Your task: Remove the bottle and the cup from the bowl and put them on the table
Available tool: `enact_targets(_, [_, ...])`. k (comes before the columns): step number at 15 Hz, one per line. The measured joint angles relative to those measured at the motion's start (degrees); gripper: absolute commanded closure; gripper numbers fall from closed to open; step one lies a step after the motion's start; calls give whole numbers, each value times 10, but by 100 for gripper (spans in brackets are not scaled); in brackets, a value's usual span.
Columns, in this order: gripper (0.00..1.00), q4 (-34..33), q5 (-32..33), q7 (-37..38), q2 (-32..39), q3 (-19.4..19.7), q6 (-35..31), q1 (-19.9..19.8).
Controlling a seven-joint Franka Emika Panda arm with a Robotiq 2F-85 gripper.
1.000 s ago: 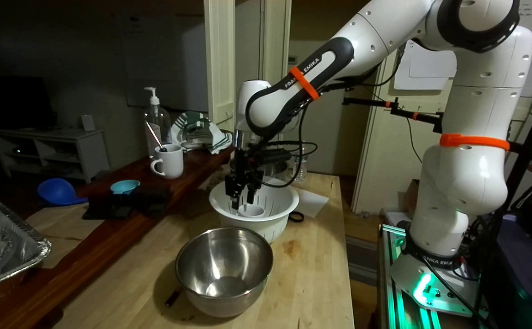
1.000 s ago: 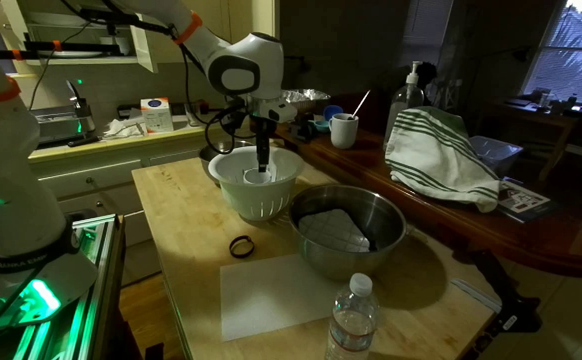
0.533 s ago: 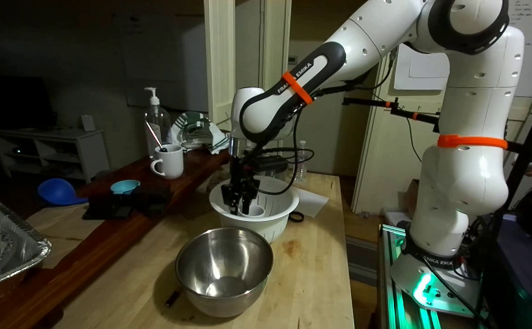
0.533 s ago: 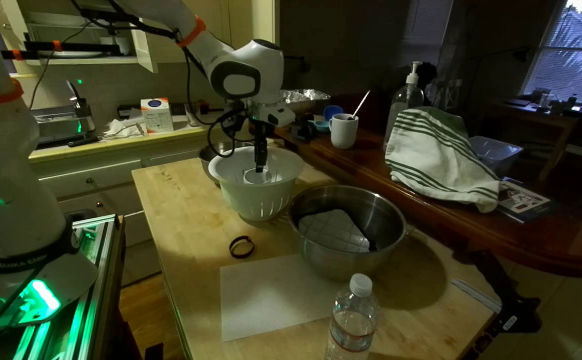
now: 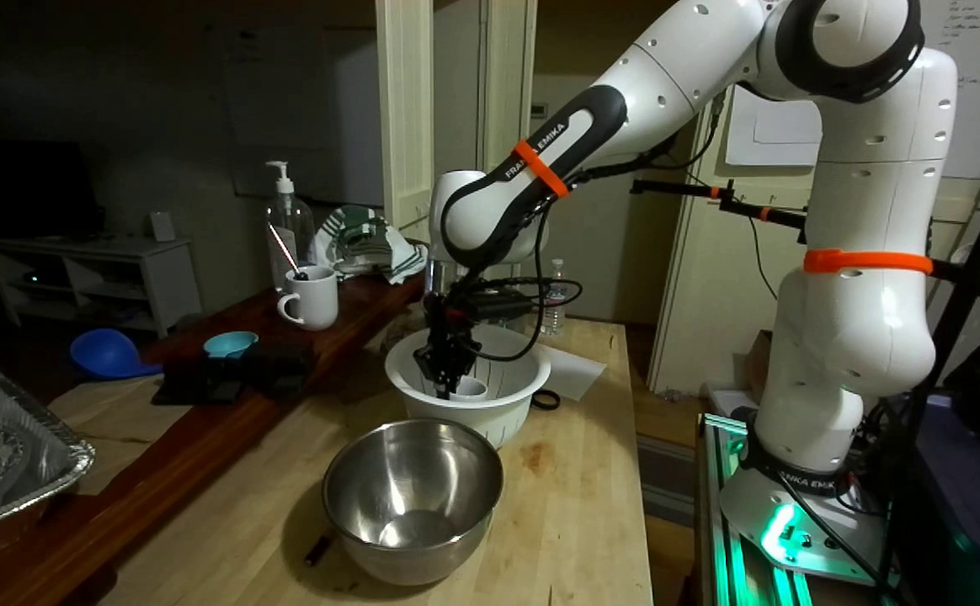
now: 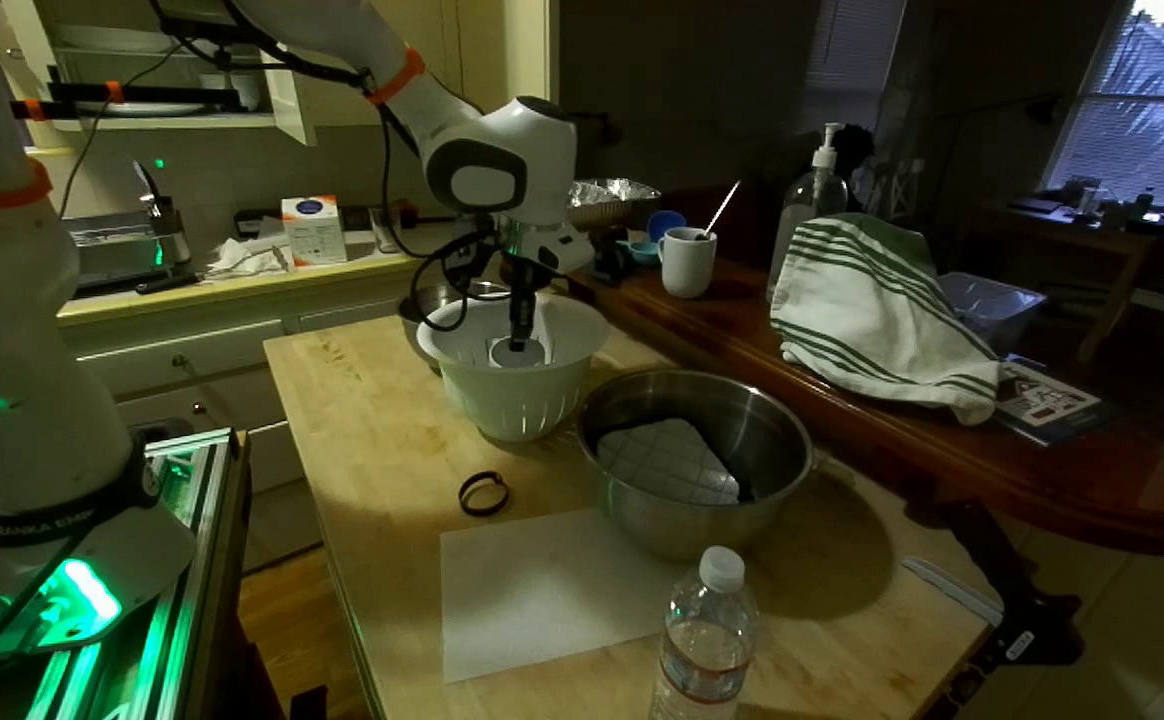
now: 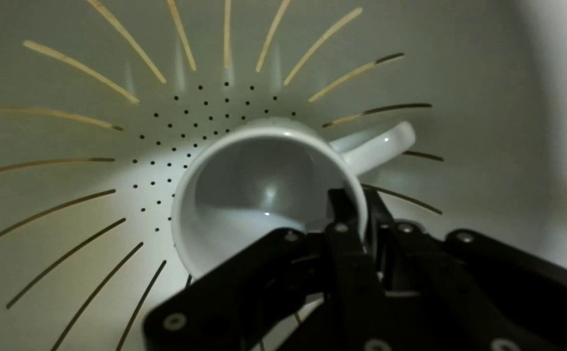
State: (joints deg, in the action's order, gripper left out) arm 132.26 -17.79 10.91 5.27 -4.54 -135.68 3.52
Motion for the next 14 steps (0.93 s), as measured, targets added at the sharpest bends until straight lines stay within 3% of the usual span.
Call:
enact_targets(4, [97,0,32,2,-23,0,25,1])
enact_targets(14, [97,-7,175,36,-184,-6,169,0])
